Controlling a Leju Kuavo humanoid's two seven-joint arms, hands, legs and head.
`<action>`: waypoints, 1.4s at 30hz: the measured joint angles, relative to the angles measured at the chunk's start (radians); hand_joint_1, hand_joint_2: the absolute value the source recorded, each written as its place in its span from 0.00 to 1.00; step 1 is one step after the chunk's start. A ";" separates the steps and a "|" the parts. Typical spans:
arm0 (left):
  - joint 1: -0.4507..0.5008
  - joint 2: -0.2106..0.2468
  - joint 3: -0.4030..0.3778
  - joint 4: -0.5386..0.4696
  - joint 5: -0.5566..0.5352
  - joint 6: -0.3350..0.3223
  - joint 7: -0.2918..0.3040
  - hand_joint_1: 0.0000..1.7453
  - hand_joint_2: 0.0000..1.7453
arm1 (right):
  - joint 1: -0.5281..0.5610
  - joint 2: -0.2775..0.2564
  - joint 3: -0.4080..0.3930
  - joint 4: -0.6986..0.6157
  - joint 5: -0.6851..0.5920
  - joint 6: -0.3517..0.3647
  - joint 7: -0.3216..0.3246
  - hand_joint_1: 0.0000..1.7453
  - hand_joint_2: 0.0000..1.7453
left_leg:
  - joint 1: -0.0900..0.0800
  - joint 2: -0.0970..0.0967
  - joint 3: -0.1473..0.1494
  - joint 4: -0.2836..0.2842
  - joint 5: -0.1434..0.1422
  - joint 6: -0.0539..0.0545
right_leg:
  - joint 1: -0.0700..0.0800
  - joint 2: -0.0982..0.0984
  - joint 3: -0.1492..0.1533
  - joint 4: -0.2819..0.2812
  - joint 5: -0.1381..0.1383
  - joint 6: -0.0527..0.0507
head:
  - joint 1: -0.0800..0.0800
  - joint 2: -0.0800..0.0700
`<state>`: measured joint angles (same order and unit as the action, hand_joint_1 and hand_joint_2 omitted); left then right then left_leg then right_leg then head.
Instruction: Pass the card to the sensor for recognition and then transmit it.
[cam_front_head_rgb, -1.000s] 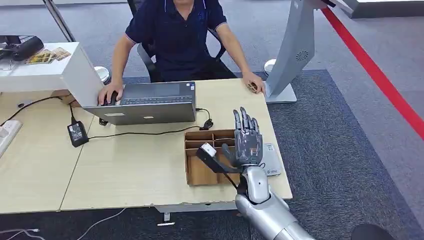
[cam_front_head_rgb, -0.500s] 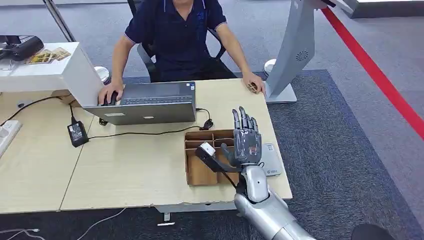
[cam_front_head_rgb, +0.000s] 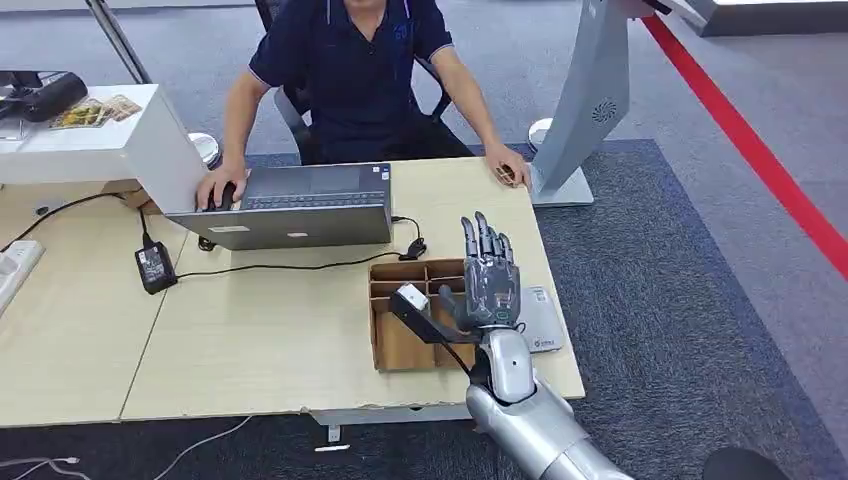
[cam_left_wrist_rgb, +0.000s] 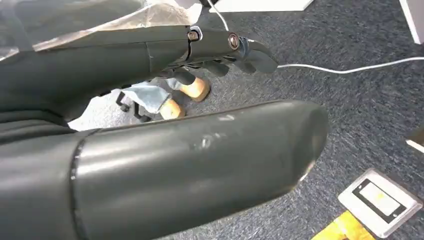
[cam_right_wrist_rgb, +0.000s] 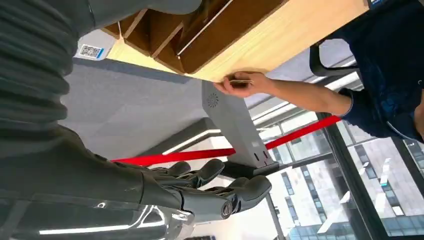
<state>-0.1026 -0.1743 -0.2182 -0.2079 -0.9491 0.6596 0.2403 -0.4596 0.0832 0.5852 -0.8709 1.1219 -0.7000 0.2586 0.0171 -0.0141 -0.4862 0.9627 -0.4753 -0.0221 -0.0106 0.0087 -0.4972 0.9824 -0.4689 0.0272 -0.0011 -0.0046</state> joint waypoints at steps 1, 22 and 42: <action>0.000 0.000 0.000 0.000 0.000 0.000 0.000 0.00 0.00 | 0.000 0.000 0.000 0.001 0.000 0.000 0.000 0.00 1.00 | 0.000 0.000 0.000 0.000 0.000 0.000 | 0.000 0.000 0.000 0.000 0.000 0.000 | 0.000 0.000; -0.001 0.000 0.000 0.000 0.000 -0.002 0.000 0.00 0.00 | -0.006 0.004 0.005 0.009 -0.010 0.000 0.011 0.00 1.00 | 0.000 0.000 0.000 0.000 0.000 0.000 | 0.000 0.000 0.000 0.000 0.000 0.000 | 0.000 0.000; -0.008 0.000 -0.020 0.000 0.004 -0.010 0.004 0.00 0.00 | -0.043 -0.017 0.013 0.039 -0.037 0.000 0.037 0.00 1.00 | 0.000 0.000 0.000 0.000 0.000 0.000 | 0.000 0.000 0.000 0.000 0.000 0.000 | 0.000 0.000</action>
<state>-0.1104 -0.1743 -0.2384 -0.2079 -0.9453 0.6493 0.2445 -0.5023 0.0664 0.5985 -0.8316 1.0845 -0.7000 0.2953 0.0171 -0.0142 -0.4861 0.9629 -0.4752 -0.0221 -0.0106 0.0087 -0.4973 0.9824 -0.4688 0.0273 -0.0011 -0.0050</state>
